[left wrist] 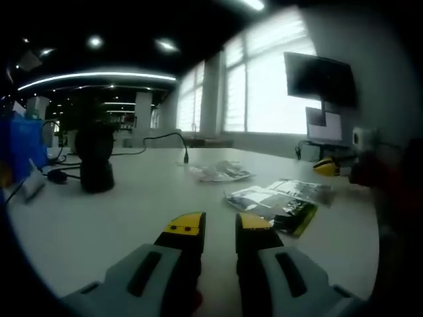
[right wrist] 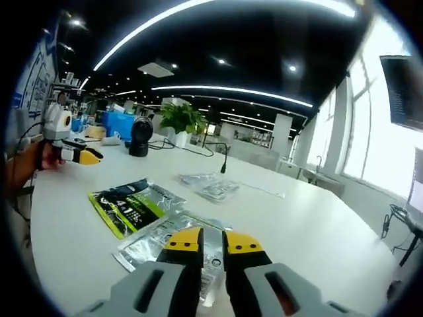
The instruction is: Clip sheet goods on table flip sheet goods clip sheet goods scan sheet goods put sheet goods back to table
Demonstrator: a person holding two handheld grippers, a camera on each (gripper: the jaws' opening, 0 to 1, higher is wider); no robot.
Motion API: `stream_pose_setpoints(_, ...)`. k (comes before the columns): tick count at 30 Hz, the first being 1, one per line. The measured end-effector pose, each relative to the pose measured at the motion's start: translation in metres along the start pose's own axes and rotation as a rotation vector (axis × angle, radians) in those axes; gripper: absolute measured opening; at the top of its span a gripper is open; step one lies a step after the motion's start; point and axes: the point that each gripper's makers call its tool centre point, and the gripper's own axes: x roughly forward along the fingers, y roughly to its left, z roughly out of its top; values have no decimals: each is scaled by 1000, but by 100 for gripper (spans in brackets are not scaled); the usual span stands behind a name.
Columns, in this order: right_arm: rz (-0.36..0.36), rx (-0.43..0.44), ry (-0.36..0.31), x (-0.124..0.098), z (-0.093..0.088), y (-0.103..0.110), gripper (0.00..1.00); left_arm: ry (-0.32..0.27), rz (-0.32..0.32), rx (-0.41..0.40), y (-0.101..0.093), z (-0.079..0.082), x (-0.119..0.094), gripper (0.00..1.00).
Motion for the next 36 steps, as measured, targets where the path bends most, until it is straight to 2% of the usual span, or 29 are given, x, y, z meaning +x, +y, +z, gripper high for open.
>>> stream_pose_setpoints(4, -1, -86, 62, 12, 2, -12, 9, 2, -1, 9, 0, 0, 1, 11)
stream_pose_setpoints(6, 4, -75, 130, 18, -6, -17, 9, -3, 2, 3, 2, 1, 1, 11)
stream_pose_setpoints(10, 10, -72, 136, 27, -5, -22, 9, -4, 5, -8, 4, 1, 1, 11)
stream_pose_setpoints(16, 41, -96, 192, 35, -12, -18, 11, 0, -8, 7, -2, 1, 0, 11)
stream_pose_setpoints(19, 54, -89, 198, 38, -11, -17, 11, -4, -11, 8, -4, 1, 0, 11)
stream_pose_setpoints(22, 70, -84, 231, 46, -10, -21, 11, -4, -15, 15, -6, 0, 0, 11)
stream_pose_setpoints(25, 112, -98, 292, 50, -16, -18, 12, -1, -21, 21, -8, 0, 0, 11)
stream_pose_setpoints(29, 149, -144, 340, 61, -20, -18, 16, -6, -17, 16, -7, 0, -1, 11)
stream_pose_setpoints(32, 192, -130, 355, 67, -22, -15, 17, -6, -18, 16, -8, 0, -2, 11)
stream_pose_setpoints(36, 259, -39, 402, 72, -30, -10, 19, -6, -23, 21, -10, 0, -3, 11)
